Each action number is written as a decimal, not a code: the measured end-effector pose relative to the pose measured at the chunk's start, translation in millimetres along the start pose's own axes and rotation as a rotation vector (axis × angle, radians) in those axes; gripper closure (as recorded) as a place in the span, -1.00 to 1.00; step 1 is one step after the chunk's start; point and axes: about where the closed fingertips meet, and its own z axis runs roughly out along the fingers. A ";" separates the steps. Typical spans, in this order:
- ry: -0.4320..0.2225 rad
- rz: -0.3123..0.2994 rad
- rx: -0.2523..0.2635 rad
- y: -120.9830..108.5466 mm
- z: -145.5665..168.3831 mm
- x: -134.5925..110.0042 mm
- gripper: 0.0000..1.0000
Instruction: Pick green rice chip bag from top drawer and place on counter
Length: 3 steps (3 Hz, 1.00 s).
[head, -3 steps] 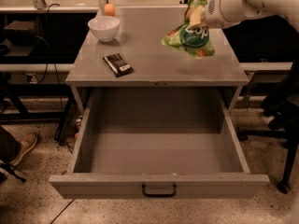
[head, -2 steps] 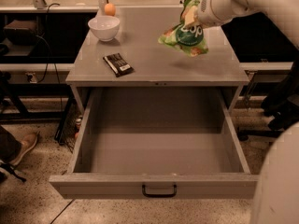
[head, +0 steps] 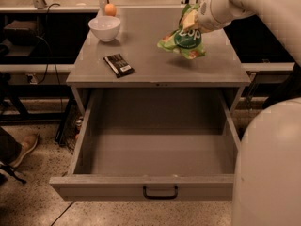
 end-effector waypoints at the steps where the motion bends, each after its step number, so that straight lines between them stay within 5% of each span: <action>1: 0.013 0.017 0.003 -7.9 1.9 -0.3 -0.90; 3: -0.011 0.037 0.050 -42.1 -28.2 -5.4 -1.00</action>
Offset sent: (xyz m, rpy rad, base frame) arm -0.0044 -0.0451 0.0129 0.0038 0.0152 -0.0502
